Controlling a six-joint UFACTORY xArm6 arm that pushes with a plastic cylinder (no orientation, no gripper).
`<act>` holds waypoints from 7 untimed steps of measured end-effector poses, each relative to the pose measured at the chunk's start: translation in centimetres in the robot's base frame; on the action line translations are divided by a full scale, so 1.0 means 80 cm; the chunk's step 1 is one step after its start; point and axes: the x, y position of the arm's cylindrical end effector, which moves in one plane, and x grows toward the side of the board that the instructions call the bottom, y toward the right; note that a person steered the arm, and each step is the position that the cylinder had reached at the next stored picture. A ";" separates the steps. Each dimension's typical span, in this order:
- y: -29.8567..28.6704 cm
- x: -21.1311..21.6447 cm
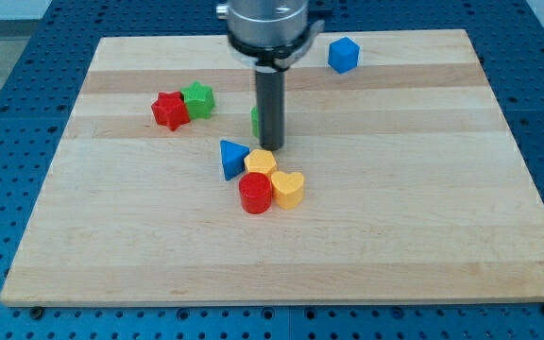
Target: Push green circle diagonally below green star
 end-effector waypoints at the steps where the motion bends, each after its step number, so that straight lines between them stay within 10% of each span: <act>1: 0.029 -0.020; 7: -0.080 -0.006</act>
